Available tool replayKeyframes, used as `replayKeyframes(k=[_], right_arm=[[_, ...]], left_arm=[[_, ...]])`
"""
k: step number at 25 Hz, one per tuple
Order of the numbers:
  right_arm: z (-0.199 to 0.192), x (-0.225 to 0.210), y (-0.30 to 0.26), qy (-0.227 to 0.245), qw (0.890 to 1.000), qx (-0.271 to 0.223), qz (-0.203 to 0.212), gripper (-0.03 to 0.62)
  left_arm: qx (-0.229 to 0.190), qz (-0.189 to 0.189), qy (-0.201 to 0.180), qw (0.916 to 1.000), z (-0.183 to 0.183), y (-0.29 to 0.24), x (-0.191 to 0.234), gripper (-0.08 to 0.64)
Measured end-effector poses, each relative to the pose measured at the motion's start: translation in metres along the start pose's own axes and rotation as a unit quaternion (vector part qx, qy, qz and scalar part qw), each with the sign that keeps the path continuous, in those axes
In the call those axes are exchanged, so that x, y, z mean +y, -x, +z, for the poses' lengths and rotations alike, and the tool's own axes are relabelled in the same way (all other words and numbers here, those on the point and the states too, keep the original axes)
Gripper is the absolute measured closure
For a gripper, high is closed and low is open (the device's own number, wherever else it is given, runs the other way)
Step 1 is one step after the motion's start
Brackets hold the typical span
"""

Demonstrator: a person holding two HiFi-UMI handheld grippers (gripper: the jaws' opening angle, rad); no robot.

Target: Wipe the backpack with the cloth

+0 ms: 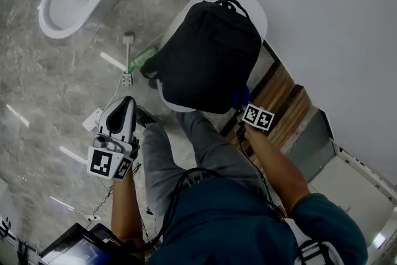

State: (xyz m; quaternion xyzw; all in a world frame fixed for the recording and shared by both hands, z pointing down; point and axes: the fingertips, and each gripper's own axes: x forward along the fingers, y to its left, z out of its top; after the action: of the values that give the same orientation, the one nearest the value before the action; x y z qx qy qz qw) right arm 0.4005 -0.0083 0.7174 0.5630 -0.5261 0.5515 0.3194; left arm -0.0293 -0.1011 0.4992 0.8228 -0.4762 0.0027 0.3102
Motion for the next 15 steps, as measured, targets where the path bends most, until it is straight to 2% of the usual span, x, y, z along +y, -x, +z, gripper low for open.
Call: replayKeyframes(k=[2, 3, 5, 7, 9, 10, 12, 13, 15], right_arm=[[-0.008, -0.008, -0.01, -0.055, 0.997, 0.009, 0.057, 0.538], [0.008, -0.013, -0.015, -0.075, 0.994, -0.007, 0.074, 0.538], [0.067, -0.021, -0.025, -0.096, 0.989, -0.069, 0.089, 0.538], [0.122, -0.016, -0.038, -0.097, 0.986, -0.1, 0.095, 0.538], [0.138, -0.004, -0.044, -0.059, 0.991, -0.076, 0.092, 0.538], [0.131, -0.001, -0.041, -0.04, 0.993, -0.061, 0.09, 0.538], [0.094, -0.004, -0.029, -0.031, 0.994, -0.03, 0.1, 0.538], [0.064, -0.006, -0.025, -0.024, 0.994, 0.003, 0.107, 0.538], [-0.006, -0.004, -0.02, 0.038, 0.99, 0.087, 0.107, 0.538]], left_arm=[[0.001, -0.002, -0.002, 1.0, 0.0, -0.002, -0.002, 0.543], [0.002, -0.002, -0.004, 1.0, -0.001, -0.003, -0.002, 0.543], [0.004, -0.002, -0.008, 1.0, -0.004, -0.003, -0.003, 0.543], [0.007, -0.001, -0.011, 0.9999, -0.005, -0.002, -0.004, 0.543], [0.006, 0.002, -0.009, 0.9999, -0.003, -0.004, -0.004, 0.543], [0.004, 0.003, -0.007, 1.0, -0.002, -0.005, -0.005, 0.543], [0.001, 0.002, -0.003, 1.0, -0.002, -0.008, -0.007, 0.543], [0.0, 0.001, -0.002, 1.0, -0.002, -0.009, -0.009, 0.543], [-0.001, 0.002, 0.0, 1.0, -0.004, -0.01, -0.012, 0.543]])
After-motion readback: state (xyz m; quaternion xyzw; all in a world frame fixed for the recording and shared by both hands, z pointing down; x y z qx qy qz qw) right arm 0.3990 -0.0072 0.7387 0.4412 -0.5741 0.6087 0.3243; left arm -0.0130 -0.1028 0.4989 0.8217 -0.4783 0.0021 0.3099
